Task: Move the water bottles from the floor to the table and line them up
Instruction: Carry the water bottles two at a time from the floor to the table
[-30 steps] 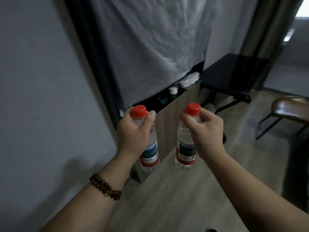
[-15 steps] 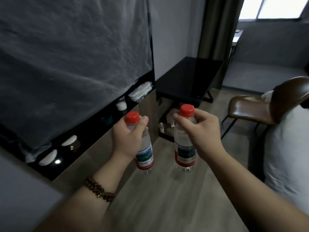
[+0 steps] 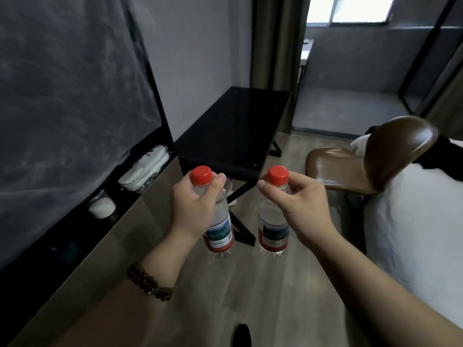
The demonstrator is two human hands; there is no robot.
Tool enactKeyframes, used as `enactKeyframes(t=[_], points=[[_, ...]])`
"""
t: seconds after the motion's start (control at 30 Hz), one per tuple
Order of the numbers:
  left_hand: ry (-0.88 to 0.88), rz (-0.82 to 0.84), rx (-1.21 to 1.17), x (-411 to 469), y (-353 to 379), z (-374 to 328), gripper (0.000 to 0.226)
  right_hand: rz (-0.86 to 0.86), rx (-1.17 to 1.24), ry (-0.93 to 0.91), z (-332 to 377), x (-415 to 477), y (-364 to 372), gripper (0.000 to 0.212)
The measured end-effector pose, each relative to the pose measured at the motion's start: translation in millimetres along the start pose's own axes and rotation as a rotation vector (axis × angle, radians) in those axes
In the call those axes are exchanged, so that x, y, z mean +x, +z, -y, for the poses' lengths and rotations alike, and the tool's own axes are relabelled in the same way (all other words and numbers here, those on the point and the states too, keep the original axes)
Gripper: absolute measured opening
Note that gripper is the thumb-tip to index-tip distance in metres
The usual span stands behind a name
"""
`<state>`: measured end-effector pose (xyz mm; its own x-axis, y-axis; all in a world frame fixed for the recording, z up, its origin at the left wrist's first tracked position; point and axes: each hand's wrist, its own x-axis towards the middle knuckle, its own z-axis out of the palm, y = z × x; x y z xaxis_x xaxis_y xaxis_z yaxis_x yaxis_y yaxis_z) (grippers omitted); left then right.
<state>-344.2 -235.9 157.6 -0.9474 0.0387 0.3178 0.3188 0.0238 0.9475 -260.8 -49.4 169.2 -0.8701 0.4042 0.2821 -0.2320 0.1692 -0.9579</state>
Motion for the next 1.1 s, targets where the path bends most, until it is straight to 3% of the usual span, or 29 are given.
enactKeyframes(t=[0.2,0.5,0.73,0.93,1.1], points=[[-0.021,0.108,0.03,119,73,28,0.026,-0.07,-0.053,0.047,-33,112,-22,0.017],[-0.041,0.179,0.045,244,187,78,0.016,-0.111,0.005,0.117,-106,264,-69,0.013],[-0.098,0.033,0.111,324,276,125,0.027,0.024,0.02,0.098,-170,400,-116,0.035],[-0.136,-0.113,0.218,387,322,142,0.02,0.232,0.009,0.131,-193,521,-143,0.016],[-0.181,-0.197,0.262,428,333,162,0.021,0.319,-0.045,0.124,-223,600,-138,0.018]])
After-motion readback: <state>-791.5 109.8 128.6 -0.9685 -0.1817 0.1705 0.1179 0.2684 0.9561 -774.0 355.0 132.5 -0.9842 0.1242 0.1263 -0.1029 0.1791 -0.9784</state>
